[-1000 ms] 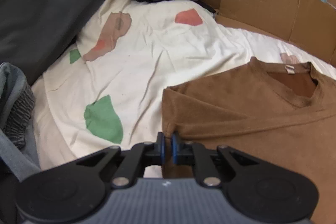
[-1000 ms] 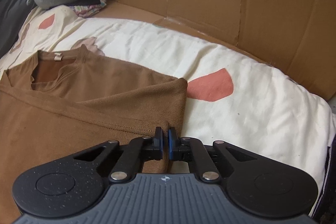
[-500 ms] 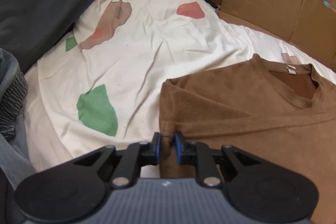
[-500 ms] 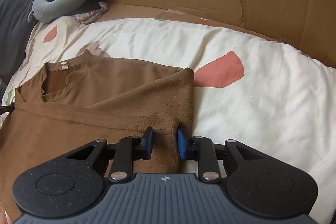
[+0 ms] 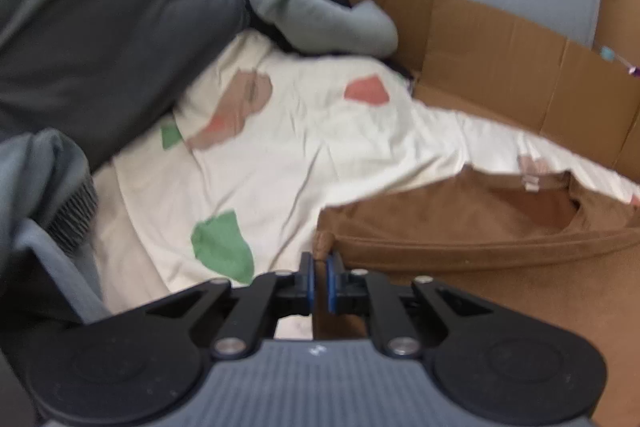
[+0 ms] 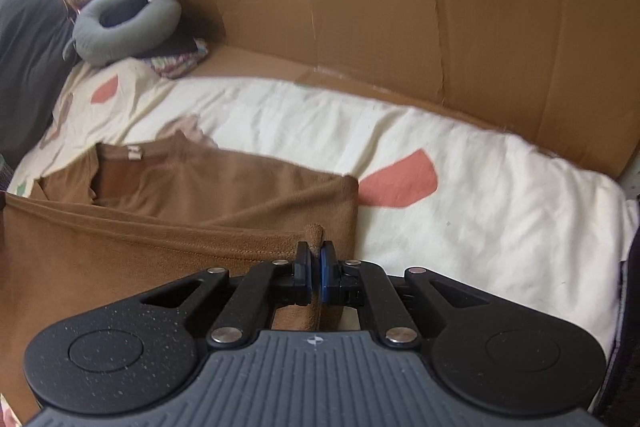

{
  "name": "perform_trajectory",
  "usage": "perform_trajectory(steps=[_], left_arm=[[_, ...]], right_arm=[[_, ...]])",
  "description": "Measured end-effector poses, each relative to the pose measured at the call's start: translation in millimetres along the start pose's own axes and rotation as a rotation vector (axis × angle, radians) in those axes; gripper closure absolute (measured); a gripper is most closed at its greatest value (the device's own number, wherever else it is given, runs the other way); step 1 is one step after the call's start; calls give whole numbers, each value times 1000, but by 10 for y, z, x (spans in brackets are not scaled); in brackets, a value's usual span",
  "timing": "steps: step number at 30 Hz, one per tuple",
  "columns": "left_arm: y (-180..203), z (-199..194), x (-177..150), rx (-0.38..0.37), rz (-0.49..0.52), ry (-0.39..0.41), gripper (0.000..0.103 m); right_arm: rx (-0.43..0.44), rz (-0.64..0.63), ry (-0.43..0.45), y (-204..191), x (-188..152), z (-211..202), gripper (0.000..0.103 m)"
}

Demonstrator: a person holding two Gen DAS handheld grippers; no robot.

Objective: Fold clothes
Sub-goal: 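Lift the pinched end with both tools and fold it over the shirt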

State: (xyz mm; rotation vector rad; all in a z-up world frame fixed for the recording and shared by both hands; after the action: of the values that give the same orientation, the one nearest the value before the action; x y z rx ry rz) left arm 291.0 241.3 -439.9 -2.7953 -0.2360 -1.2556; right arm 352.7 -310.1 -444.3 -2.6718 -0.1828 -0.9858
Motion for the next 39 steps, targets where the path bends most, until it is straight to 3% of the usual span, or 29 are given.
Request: perform_trajectory(steps=[6, 20, 30, 39], left_arm=[[31, -225, 192, 11, -1, 54, 97], [74, -294, 528, 15, -15, 121, 97], [192, -151, 805, 13, 31, 135, 98], [183, 131, 947, 21, 37, 89, 98]], right_arm=[[-11, -12, 65, -67, 136, -232, 101], [-28, -13, 123, -88, 414, -368, 101], [-24, 17, 105, -28, 667, -314, 101], [-51, -21, 45, 72, 846, -62, 101]])
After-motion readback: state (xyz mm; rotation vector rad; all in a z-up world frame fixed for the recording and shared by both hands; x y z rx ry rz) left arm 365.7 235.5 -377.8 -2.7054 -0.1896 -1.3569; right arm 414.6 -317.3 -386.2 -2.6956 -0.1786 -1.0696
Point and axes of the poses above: each gripper's, at about its wrist camera, not at the fingertips, and z roughly the way its jaws point, y to its right, x to its top, the point moved 8 cm from there along z, roughly the way its jaws point, and after that the axes turned 2 degrees about x, right-handed, at the moved point
